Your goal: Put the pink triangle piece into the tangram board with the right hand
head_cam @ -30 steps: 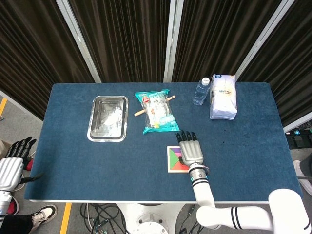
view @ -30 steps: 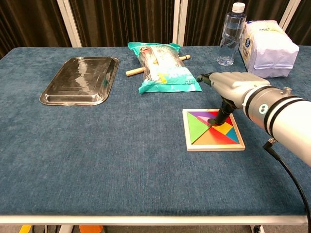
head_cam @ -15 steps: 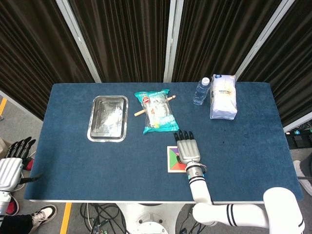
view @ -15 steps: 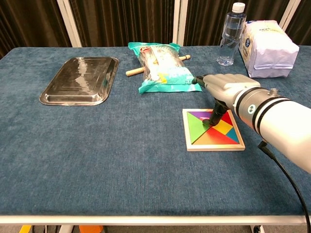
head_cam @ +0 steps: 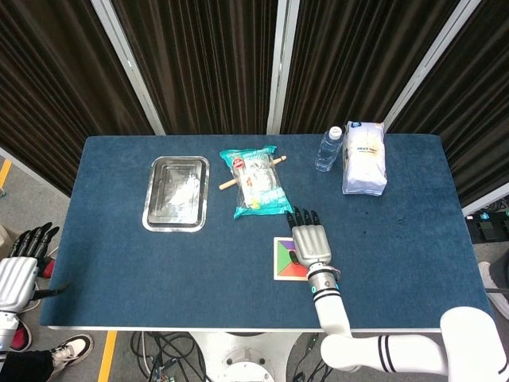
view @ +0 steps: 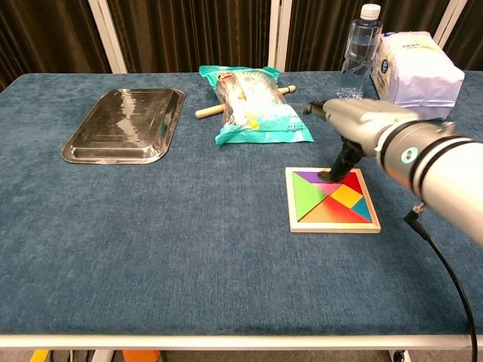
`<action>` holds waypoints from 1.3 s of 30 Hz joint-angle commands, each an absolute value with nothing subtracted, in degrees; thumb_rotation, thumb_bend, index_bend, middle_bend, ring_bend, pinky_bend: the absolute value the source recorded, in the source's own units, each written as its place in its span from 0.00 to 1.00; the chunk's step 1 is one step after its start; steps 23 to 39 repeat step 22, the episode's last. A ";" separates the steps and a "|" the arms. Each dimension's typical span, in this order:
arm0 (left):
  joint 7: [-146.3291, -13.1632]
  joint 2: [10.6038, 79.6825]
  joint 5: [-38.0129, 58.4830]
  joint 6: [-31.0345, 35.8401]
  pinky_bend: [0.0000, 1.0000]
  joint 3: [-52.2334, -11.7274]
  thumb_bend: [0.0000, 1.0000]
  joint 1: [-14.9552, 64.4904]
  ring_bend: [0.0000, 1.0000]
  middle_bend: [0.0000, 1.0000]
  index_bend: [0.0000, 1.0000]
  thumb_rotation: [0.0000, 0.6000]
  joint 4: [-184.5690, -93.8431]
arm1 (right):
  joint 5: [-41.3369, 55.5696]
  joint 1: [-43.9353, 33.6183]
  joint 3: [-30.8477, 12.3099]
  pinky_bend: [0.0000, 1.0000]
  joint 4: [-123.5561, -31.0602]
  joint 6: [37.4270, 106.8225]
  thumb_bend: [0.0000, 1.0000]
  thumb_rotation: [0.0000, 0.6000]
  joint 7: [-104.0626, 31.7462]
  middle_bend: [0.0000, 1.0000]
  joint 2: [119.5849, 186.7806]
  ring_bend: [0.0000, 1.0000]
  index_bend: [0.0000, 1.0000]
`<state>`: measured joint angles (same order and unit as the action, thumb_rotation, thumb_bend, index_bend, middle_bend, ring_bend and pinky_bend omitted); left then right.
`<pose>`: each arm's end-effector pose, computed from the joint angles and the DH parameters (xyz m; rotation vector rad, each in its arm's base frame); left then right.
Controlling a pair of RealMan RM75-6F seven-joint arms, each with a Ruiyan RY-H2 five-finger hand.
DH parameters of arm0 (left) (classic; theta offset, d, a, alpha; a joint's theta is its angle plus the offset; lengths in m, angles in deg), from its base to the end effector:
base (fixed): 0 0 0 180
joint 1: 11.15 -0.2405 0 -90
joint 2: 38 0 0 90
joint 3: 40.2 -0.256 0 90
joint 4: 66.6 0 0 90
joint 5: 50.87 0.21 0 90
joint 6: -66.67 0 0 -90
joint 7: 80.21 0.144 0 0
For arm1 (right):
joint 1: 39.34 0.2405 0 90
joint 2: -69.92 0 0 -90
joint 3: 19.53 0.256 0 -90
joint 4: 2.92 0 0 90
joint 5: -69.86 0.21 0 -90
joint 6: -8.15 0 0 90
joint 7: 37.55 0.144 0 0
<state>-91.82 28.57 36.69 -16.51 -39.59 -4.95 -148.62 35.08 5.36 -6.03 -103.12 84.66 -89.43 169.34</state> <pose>-0.3401 0.1830 0.1531 -1.4202 -0.9828 -0.9352 -0.1040 -0.2977 -0.0440 1.6752 -1.0730 0.6749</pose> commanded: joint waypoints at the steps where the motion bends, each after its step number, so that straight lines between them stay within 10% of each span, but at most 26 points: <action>1: -91.40 28.44 36.64 -16.49 0.00 -39.53 0.00 -4.91 0.00 0.00 0.00 1.00 -148.99 | 29.10 1.80 -8.42 0.00 -109.80 87.70 0.22 1.00 -86.14 0.00 162.95 0.00 0.00; 12: -87.46 27.63 35.82 -16.61 0.00 -39.02 0.00 -4.91 0.00 0.00 0.00 1.00 -151.83 | -12.10 -19.36 -30.57 0.00 -101.00 103.38 0.24 1.00 -60.92 0.00 145.20 0.00 0.00; 39: -76.94 28.89 37.20 -19.18 0.00 -39.01 0.00 -5.37 0.00 0.00 0.00 1.00 -152.89 | -12.65 -27.75 -29.85 0.00 -93.46 106.13 0.24 1.00 -51.34 0.00 143.32 0.00 0.00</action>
